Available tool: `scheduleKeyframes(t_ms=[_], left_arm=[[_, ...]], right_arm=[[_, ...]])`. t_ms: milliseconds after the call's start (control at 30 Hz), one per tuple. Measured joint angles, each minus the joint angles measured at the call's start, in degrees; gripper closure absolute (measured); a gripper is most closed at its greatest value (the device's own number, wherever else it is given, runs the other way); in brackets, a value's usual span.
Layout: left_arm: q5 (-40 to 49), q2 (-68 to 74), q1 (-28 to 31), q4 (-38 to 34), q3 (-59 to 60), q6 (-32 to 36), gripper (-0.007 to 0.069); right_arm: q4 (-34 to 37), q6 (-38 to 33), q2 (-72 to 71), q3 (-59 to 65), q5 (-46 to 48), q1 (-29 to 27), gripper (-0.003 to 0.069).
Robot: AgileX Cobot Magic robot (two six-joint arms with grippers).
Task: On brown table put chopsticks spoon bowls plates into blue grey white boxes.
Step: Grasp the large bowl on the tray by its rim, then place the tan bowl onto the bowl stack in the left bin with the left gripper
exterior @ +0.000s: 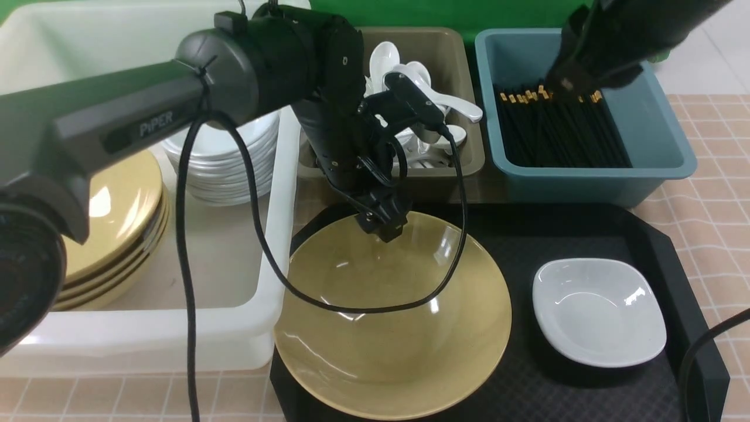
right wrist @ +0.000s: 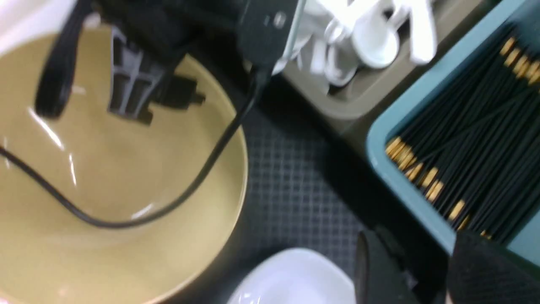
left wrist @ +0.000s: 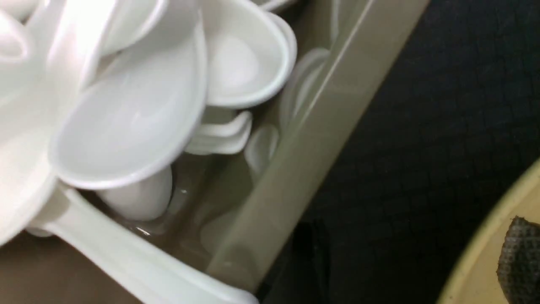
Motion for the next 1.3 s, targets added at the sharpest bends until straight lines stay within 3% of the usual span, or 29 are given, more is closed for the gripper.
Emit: scheduleKeyframes(t_ms=[167,300,433,500,667,767,867,900,967,1033,1100,1200,1233,1267,1300], left_arm=[[3.07,2.25,0.00,-3.75,0.00,0.00,0.0218],[5.91,3.10,0.05,-5.06,0.00,0.15,0.0394],[8.24,1.36,0.11,-5.53,-0.07,-1.04,0.0517],[8.95,-1.41,-0.04,-5.70,-0.82,-2.94,0.0587],[7.02,-8.76,1.91,-5.70,-1.69,-5.37,0.0617],[9.46,-13.85,6.19,-9.94,-1.73,-6.08,0.0617],[13.50,-20.42,15.91,-15.92,-1.01,-6.51,0.0618],[13.56,-20.85,15.91,-15.92,-0.85,-6.51,0.0618],[13.85,-26.91,27.20,-19.27,2.51,-6.72,0.0618],[13.71,-29.03,31.71,-20.12,4.31,-6.72,0.0618],[12.90,-34.06,43.94,-21.82,9.70,-6.72,0.0618],[11.13,-37.96,57.37,-24.07,14.44,-6.72,0.0618],[10.98,-38.16,57.37,-24.27,14.74,-6.72,0.0618],[9.78,-39.32,63.71,-25.34,17.28,-6.31,0.0618],[9.08,-39.46,65.85,-25.71,18.10,-5.97,0.0618]], right_arm=[[0.00,-0.18,0.00,1.25,-0.12,0.00,0.0400],[0.00,-2.30,0.00,1.27,-0.12,0.00,0.0415],[0.00,-4.62,0.00,1.27,-0.22,0.00,0.0449],[0.96,-6.65,0.00,1.27,-0.22,0.00,0.0503],[4.92,-9.95,0.00,1.27,-0.22,0.11,0.0614],[6.42,-10.55,-0.28,0.75,-0.17,1.34,0.0622],[7.05,-11.86,-0.89,-0.77,-0.44,5.28,0.0622],[7.13,-11.99,-0.96,-0.86,-0.44,5.60,0.0622],[7.64,-12.76,-1.14,-1.83,-2.04,10.12,0.0622],[7.79,-13.29,-1.14,-1.93,-2.67,11.60,0.0622],[7.96,-14.27,-1.08,-2.03,-3.58,14.47,0.0622],[8.01,-14.89,-0.98,-2.03,-4.07,15.53,0.0622],[8.01,-14.89,-0.97,-2.03,-4.13,15.52,0.0622],[7.89,-14.89,-0.91,-2.03,-4.27,15.52,0.0622],[7.89,-14.89,-0.86,-2.03,-4.34,15.52,0.0622]])
